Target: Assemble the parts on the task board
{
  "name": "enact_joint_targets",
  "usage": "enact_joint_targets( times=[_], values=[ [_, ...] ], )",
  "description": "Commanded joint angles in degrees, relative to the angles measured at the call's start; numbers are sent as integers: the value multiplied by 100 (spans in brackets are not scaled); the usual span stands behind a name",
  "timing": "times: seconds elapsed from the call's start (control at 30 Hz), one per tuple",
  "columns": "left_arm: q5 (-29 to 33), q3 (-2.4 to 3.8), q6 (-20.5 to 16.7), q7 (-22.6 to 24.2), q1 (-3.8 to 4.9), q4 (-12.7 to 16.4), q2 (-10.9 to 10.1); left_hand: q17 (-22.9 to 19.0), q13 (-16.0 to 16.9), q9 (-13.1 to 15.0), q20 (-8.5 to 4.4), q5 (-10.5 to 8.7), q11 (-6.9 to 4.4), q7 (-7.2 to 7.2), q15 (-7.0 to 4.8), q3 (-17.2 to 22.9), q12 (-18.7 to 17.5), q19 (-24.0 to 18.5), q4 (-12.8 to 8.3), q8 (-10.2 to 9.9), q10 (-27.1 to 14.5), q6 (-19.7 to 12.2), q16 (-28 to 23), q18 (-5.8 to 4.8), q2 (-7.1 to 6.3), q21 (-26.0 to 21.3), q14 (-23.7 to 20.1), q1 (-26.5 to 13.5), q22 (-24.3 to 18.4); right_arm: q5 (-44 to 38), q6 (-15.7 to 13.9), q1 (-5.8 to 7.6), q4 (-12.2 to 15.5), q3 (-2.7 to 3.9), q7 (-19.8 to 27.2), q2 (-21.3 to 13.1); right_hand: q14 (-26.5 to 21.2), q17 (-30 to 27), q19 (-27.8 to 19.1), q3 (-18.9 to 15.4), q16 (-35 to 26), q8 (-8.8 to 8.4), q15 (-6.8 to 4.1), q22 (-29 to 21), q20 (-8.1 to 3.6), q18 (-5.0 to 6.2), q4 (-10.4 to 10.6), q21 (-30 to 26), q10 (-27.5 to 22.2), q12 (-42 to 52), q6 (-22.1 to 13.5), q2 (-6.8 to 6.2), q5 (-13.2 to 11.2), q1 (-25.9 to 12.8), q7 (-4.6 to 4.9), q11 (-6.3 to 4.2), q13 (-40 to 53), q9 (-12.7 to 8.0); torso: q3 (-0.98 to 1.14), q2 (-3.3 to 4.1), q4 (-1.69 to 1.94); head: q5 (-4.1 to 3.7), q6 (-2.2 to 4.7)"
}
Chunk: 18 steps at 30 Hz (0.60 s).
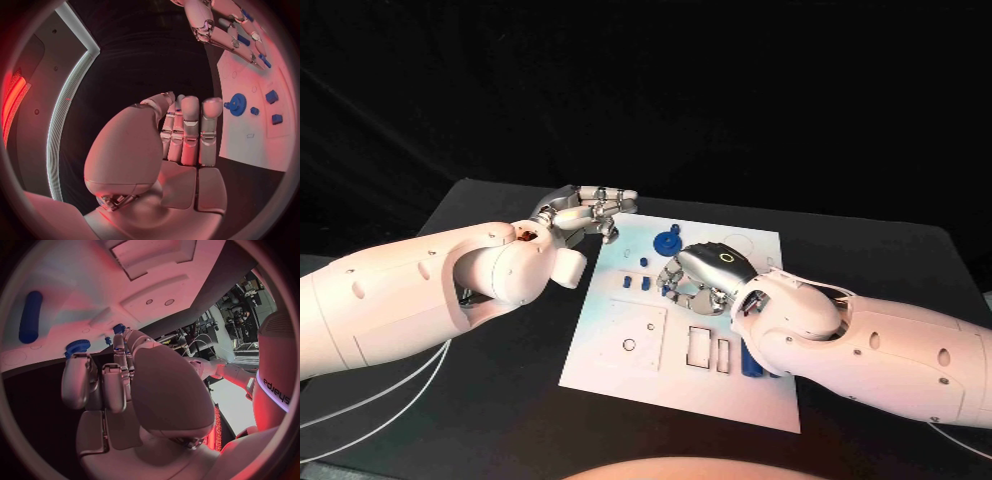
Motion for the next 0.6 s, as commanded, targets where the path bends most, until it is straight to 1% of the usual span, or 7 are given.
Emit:
enact_joint_targets(
  times=[0.03, 0.13, 0.27, 0.43, 0.53, 0.6],
  values=[
    [-18, 3, 17, 60, 3, 13, 7, -17, 11, -7, 9, 12, 5, 4, -1, -46, 27, -13, -3, -16, -45, -18, -38, 59, 49, -20, -47, -28, -7, -31, 29, -5, 43, 1, 20, 7, 357, 318, 40, 42, 34, 25, -29, 898, 8, -80, -9, 40, 40, -24, 54, -12, -35, -71, 4, -4, 5, 9, -2, -1, -2, 20, -17],
    [-18, 3, 17, 60, 3, 11, 7, -17, 11, -7, 9, 12, 5, 4, -1, -46, 27, -13, -3, -16, -45, -18, -38, 59, 49, -20, -47, -28, -7, -28, 47, -5, 69, -1, 19, 10, 357, 318, 40, 42, 34, 25, -29, 898, 8, -80, -9, 40, 40, -24, 54, -12, -35, -71, 4, -4, 5, 9, -4, -2, -6, 32, -26],
    [-18, 3, 18, 60, 3, 7, 6, -17, 11, -7, 9, 12, 5, 4, -1, -46, 27, -13, -3, -16, -45, -18, -38, 59, 49, -20, -47, -28, -7, -26, 71, -12, 102, -8, 18, 18, 357, 317, 41, 47, 35, 25, -29, 899, 8, -81, -14, 42, 43, -24, 56, -14, -42, -80, 3, -4, 5, 10, 0, -1, -2, 38, -39],
    [-18, 3, 16, 61, 3, -1, 5, -17, 11, -7, 9, 12, 5, 4, -1, -46, 27, -13, -3, -16, -45, -18, -38, 59, 49, -20, -47, -28, -7, -19, 116, -41, 135, -25, 15, 32, 357, 317, 42, 47, 35, 25, -29, 900, 8, -81, -14, 43, 44, -24, 56, -14, -43, -82, 3, -4, 5, 11, 1, -3, -4, 48, -49],
    [-18, 3, 17, 61, 3, -5, 4, -17, 11, -7, 9, 12, 5, 4, -1, -46, 27, -13, -3, -16, -45, -18, -38, 59, 49, -20, -47, -28, -7, -14, 136, -70, 158, -35, 13, 32, 357, 316, 42, 55, 35, 26, -30, 902, 9, -81, -21, 44, 47, -26, 58, -15, -55, -97, 2, -5, 4, 12, 3, -1, -5, 58, -66],
    [-18, 3, 17, 61, 3, -6, 2, -17, 11, -7, 9, 12, 5, 4, -1, -46, 27, -13, -3, -16, -45, -18, -38, 59, 49, -20, -47, -28, -7, -11, 147, -95, 177, -41, 12, 28, 357, 316, 42, 55, 35, 26, -30, 902, 9, -81, -21, 44, 47, -26, 58, -15, -55, -97, 2, -5, 4, 12, 3, -1, -9, 83, -87]
  ],
)
